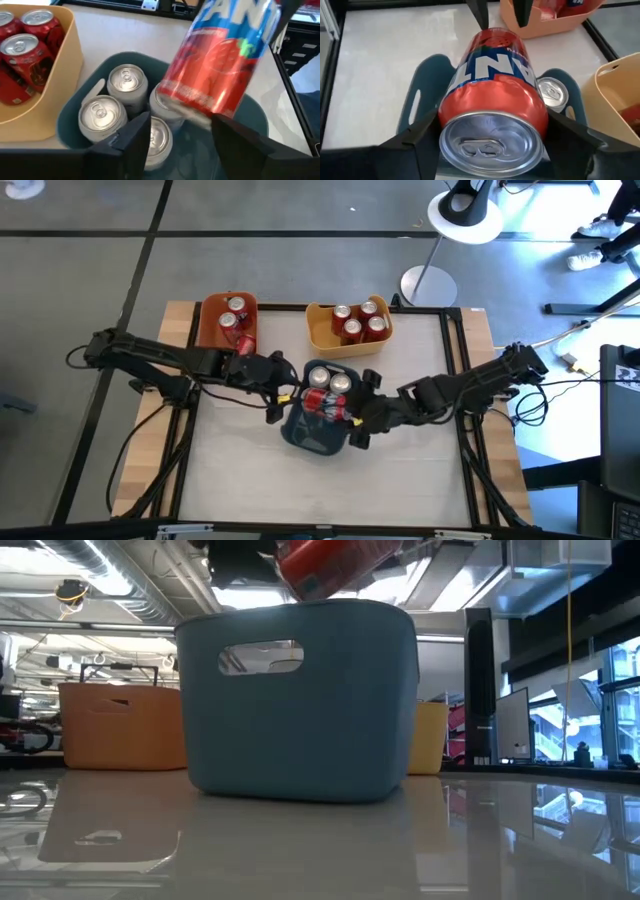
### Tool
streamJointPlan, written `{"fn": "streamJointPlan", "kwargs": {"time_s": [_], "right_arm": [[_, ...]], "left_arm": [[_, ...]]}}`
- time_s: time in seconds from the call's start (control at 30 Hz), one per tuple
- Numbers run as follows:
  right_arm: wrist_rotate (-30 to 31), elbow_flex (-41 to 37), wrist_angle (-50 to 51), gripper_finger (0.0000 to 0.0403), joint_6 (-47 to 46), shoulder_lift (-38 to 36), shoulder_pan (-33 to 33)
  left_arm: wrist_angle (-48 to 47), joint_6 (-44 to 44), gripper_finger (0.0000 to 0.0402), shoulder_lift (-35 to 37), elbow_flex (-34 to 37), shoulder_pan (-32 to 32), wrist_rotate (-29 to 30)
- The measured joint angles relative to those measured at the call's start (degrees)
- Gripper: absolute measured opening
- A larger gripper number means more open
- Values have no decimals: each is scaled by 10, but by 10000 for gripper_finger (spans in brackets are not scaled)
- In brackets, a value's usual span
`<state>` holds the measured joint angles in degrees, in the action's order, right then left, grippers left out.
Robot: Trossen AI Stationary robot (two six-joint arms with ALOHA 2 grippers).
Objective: Sort soda cans
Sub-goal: Move the orange soda can to the top left of the table
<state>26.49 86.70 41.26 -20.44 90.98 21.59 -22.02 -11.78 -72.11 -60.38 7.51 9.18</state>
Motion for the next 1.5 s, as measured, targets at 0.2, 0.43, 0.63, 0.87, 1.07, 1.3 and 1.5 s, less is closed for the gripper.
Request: {"fn": "streamJointPlan", "kwargs": {"time_s": [0.2,0.43,0.63,0.87,1.07,1.3,1.5], "right_arm": [[-13,0,-13,275,35,0,-12],[-8,-1,-75,275,85,0,-21],[3,-1,-93,275,103,0,-30],[24,0,-123,275,132,0,-52],[-7,1,-193,275,174,18,-97],[-75,1,-319,275,225,69,-165],[-130,8,-423,275,228,124,-225]], "left_arm": [[10,0,160,-20,0,0,0],[10,-5,139,-47,0,5,5],[6,-6,138,-43,0,4,9],[-150,-24,138,24,-28,3,5],[-214,-29,138,126,-30,2,28],[-252,-44,138,236,-30,2,107],[-255,-40,138,297,-30,2,157]]}}
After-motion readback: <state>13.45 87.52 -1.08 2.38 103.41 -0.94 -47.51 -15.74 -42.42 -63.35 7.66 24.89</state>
